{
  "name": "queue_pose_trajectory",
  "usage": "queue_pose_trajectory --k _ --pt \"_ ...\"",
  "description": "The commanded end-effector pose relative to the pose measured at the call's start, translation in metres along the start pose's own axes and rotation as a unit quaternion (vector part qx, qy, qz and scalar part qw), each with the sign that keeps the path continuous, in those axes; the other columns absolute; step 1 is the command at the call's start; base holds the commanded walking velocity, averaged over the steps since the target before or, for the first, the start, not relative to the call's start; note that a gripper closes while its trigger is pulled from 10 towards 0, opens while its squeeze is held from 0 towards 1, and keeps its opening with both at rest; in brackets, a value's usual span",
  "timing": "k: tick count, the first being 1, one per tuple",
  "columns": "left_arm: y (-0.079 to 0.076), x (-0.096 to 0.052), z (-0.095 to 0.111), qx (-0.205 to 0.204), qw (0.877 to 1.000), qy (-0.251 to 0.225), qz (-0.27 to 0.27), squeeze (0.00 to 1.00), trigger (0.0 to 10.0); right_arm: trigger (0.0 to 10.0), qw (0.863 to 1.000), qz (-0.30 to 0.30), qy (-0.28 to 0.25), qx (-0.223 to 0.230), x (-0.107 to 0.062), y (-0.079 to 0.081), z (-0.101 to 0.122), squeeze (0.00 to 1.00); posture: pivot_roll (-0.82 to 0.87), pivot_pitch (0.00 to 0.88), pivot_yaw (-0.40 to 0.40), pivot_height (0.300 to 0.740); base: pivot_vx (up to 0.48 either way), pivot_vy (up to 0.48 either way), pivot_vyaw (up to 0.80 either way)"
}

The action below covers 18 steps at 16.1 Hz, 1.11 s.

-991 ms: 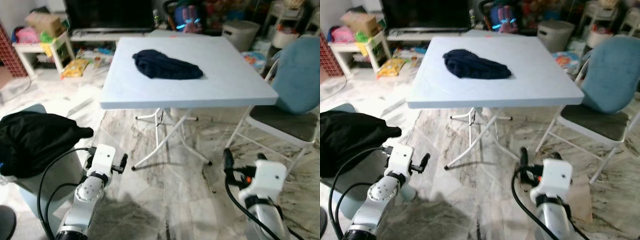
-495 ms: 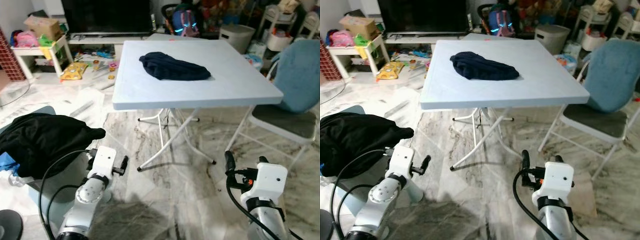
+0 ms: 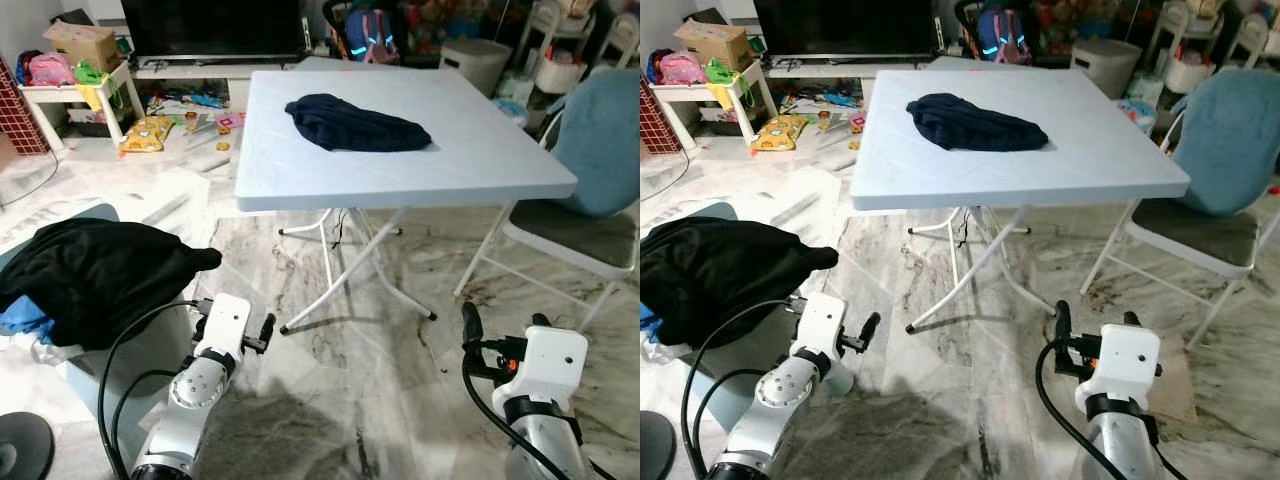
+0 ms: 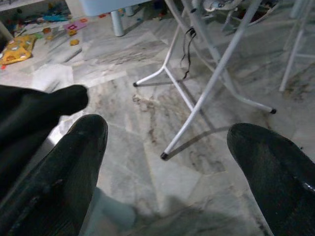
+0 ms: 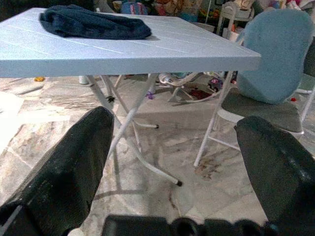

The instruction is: Hang hanger

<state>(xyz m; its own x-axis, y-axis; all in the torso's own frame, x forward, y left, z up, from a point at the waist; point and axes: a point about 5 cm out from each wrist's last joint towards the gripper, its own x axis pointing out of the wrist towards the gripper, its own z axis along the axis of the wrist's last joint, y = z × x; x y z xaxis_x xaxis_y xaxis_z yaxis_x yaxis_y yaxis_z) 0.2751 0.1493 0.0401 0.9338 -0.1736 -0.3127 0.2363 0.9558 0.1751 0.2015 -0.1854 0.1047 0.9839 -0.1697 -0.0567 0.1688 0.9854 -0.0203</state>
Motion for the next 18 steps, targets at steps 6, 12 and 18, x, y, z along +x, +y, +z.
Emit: queue_pose_trajectory --k 6,12,18 --pt "0.004 0.0011 0.0022 0.004 1.0 -0.004 0.003 0.0 10.0 10.0 1.0 0.002 -0.002 0.006 -0.0005 0.0014 0.0014 0.0 0.04 0.0 -0.011 0.74 0.0 0.37 0.0" --pt "0.0026 0.0015 0.0026 0.004 1.0 -0.004 0.003 0.0 10.0 10.0 1.0 0.004 -0.001 0.006 -0.0002 0.0009 0.0018 0.0 0.04 0.0 -0.015 0.74 0.0 0.369 0.0" --pt "0.0008 0.0017 0.0033 0.005 1.0 -0.008 -0.003 0.0 10.0 10.0 1.0 0.009 -0.002 0.004 -0.0007 0.0019 0.002 0.0 0.03 0.0 -0.015 0.74 0.0 0.248 0.0"
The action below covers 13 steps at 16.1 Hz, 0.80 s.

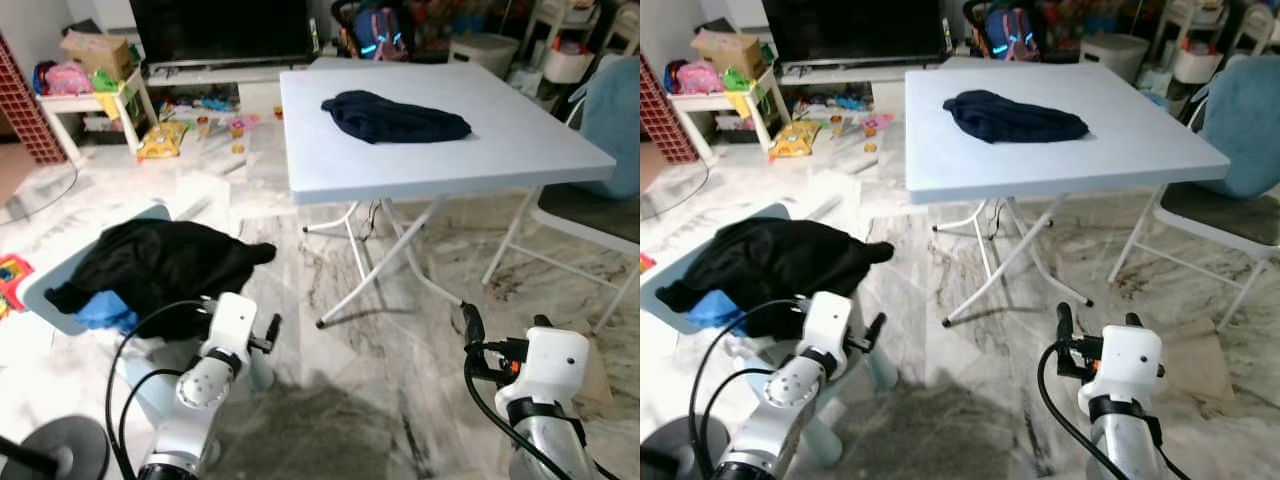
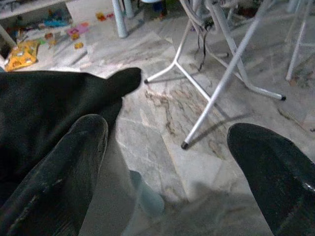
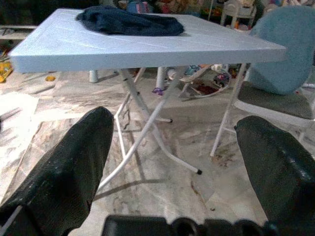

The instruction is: Hang hanger

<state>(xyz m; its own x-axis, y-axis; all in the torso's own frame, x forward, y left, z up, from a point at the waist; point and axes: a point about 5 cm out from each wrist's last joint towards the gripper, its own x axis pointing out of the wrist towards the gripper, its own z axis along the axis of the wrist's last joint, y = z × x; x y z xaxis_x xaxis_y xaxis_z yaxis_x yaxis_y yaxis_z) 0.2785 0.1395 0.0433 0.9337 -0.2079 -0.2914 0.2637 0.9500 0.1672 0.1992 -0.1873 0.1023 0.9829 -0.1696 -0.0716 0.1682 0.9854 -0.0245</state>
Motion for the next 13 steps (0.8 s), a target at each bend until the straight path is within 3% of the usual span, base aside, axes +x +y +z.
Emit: queue_pose_trajectory --k 1,3,8,13 --pt "0.005 -0.003 0.0 -0.003 1.0 -0.007 -0.008 0.0 10.0 10.0 1.0 0.015 -0.01 0.001 0.001 0.005 0.005 0.0 0.03 0.0 -0.017 0.74 0.0 0.0 0.8" --pt "0.001 -0.005 0.0 -0.035 0.998 -0.006 -0.043 0.0 10.0 10.0 1.0 0.021 -0.012 0.004 0.0 0.007 0.006 0.0 0.03 0.0 -0.017 0.74 0.0 0.0 0.8" --pt "0.006 -0.004 0.002 -0.033 0.999 -0.015 -0.031 0.0 10.0 10.0 1.0 0.024 -0.01 0.006 0.0 0.007 0.005 0.0 0.03 0.0 -0.021 0.74 0.0 0.0 0.79" --pt "0.012 -0.006 -0.004 -0.054 0.998 -0.003 -0.016 0.0 10.0 10.0 0.999 0.035 -0.008 0.005 0.002 0.011 0.003 0.0 0.04 0.0 -0.028 0.74 0.0 0.0 0.11"
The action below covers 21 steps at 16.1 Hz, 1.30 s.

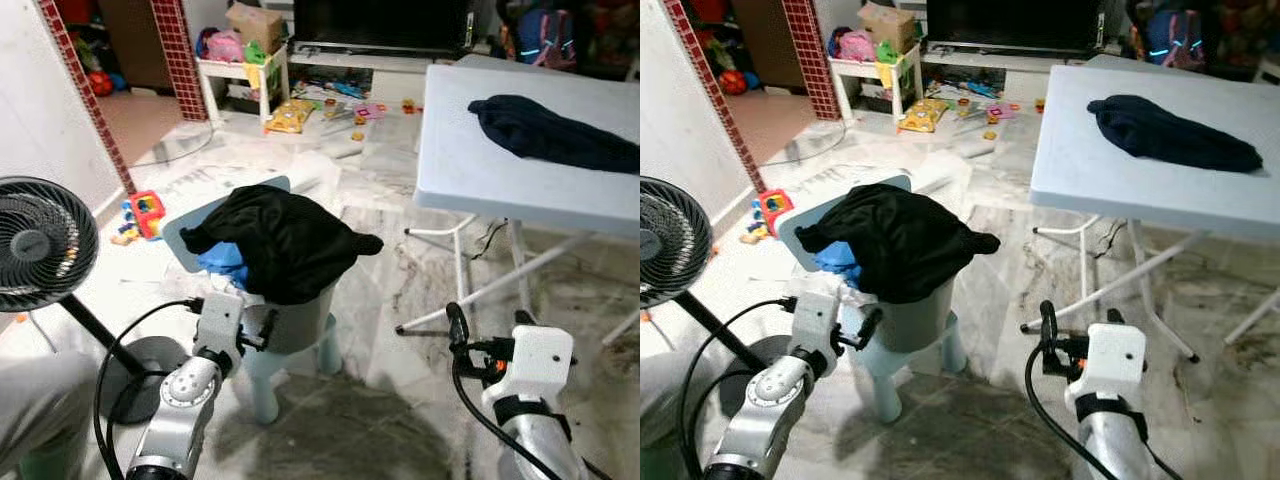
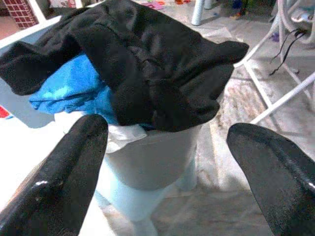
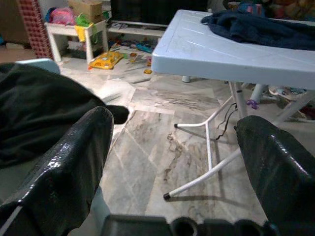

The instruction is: Hang hanger

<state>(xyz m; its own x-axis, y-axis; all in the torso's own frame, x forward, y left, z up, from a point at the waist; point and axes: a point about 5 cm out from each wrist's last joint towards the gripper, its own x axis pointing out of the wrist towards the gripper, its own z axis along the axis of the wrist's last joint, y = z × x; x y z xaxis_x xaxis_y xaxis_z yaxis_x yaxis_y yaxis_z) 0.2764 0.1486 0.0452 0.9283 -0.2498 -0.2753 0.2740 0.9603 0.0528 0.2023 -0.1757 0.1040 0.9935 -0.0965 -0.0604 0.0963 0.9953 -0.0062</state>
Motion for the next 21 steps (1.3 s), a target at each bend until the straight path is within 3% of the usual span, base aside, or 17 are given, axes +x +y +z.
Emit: queue_pose_trajectory --k 1,4,16,21 --pt "0.004 -0.002 -0.003 -0.001 1.0 0.007 0.003 0.0 10.0 10.0 1.0 0.002 -0.003 -0.002 0.001 0.0 0.002 0.0 0.04 0.0 -0.028 0.74 0.255 0.0 0.8" --pt "0.002 -0.002 -0.004 -0.003 1.0 0.008 -0.003 0.0 10.0 10.0 1.0 0.001 -0.002 -0.001 0.0 -0.001 0.001 0.0 0.04 0.0 -0.025 0.74 0.254 0.0 0.62" --pt "-0.003 -0.003 -0.01 -0.013 0.999 0.031 -0.005 0.0 10.0 10.0 1.0 0.0 0.004 -0.003 -0.002 -0.002 0.001 0.0 0.03 0.0 -0.03 0.74 0.197 0.0 0.0" --pt "-0.01 0.01 -0.009 -0.115 0.991 0.063 -0.025 0.0 10.0 10.0 1.0 0.007 0.005 -0.006 -0.001 -0.002 0.002 0.0 0.02 0.0 -0.049 0.74 0.0 0.0 0.0"
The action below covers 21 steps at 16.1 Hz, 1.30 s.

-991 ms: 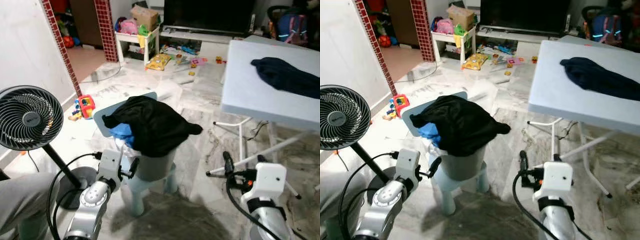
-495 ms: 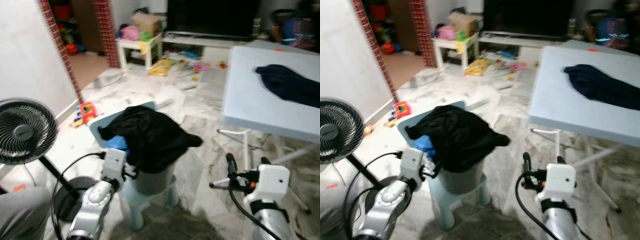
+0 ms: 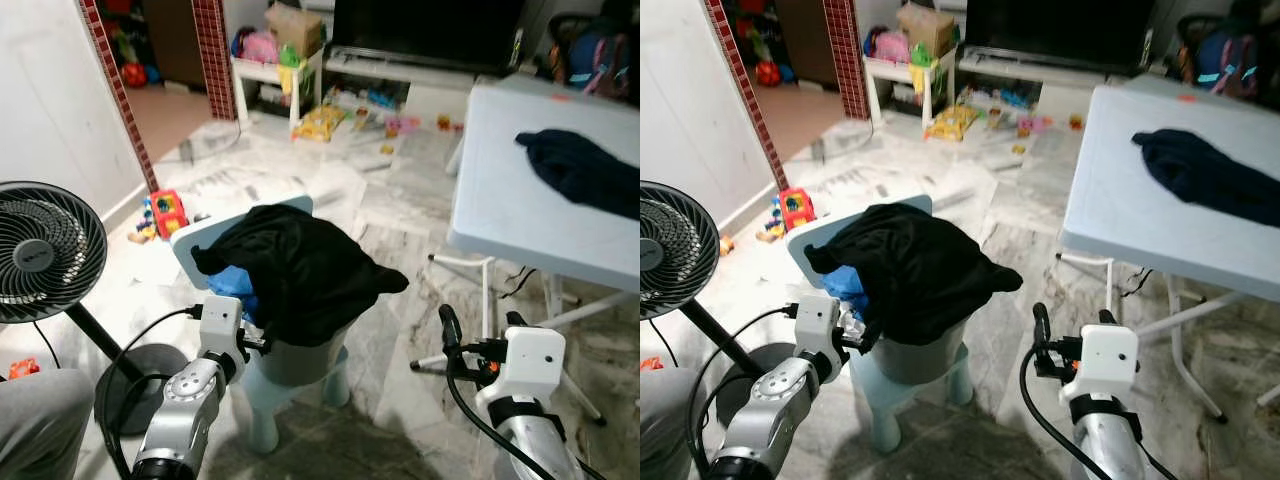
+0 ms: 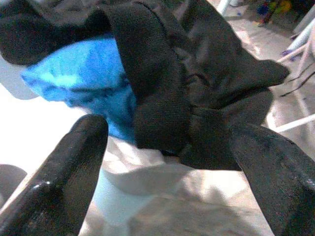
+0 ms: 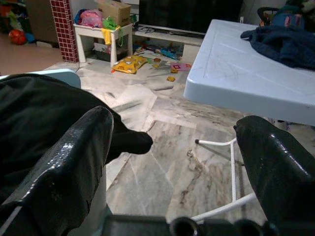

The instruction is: Hang hanger

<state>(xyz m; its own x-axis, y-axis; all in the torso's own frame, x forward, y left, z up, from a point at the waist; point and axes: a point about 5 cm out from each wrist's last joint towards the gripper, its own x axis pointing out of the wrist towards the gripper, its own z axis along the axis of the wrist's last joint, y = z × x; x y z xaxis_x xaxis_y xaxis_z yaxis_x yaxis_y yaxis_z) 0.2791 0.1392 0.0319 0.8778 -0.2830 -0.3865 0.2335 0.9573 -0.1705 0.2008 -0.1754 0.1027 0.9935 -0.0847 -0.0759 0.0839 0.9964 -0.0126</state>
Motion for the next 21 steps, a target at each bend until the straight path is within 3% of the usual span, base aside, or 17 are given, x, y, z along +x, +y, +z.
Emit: queue_pose_trajectory --k 1,5,7,9,14,18,20,21 --pt "-0.004 0.005 0.002 -0.021 1.0 0.011 -0.006 0.0 10.0 10.0 1.0 0.002 -0.003 -0.003 0.001 -0.002 0.004 0.0 0.02 0.0 -0.051 0.74 0.0 0.0 0.0" --pt "-0.004 0.02 0.004 -0.098 0.994 0.044 0.019 0.0 10.0 10.0 0.999 0.033 0.004 -0.004 -0.002 0.004 0.006 0.0 0.0 0.0 -0.06 0.74 0.0 0.0 0.0" --pt "-0.006 0.025 0.007 -0.101 0.993 0.049 0.019 0.0 10.0 10.0 0.997 0.078 0.018 -0.011 -0.007 0.015 0.003 0.0 -0.01 0.0 -0.06 0.74 0.0 0.0 0.0" --pt "-0.005 0.029 0.013 -0.097 0.994 0.042 0.028 0.0 10.0 10.0 0.997 0.075 0.018 -0.012 -0.009 0.014 0.003 0.0 -0.01 0.0 -0.059 0.74 0.0 0.0 0.0" --pt "-0.008 0.043 0.012 -0.148 0.986 0.063 0.041 0.0 10.0 10.0 0.997 0.077 0.025 -0.018 -0.014 0.014 0.005 0.0 -0.05 0.0 -0.065 0.74 0.0 0.0 0.0" --pt "-0.01 0.051 0.019 -0.154 0.985 0.062 0.046 0.0 10.0 10.0 0.996 0.071 0.042 -0.027 -0.03 0.006 0.005 0.0 -0.1 0.0 -0.07 0.74 0.0 0.0 0.0" --pt "-0.011 0.052 0.022 -0.119 0.991 0.053 0.041 0.0 10.0 10.0 0.996 0.073 0.048 -0.029 -0.035 0.006 0.005 0.0 -0.1 0.0 -0.071 0.74 0.0 0.0 0.0" --pt "-0.008 0.052 0.031 -0.086 0.995 0.022 0.035 0.0 10.0 10.0 0.996 0.073 0.046 -0.028 -0.035 0.006 0.006 0.0 -0.09 0.0 -0.071 0.74 0.0 0.0 0.0"
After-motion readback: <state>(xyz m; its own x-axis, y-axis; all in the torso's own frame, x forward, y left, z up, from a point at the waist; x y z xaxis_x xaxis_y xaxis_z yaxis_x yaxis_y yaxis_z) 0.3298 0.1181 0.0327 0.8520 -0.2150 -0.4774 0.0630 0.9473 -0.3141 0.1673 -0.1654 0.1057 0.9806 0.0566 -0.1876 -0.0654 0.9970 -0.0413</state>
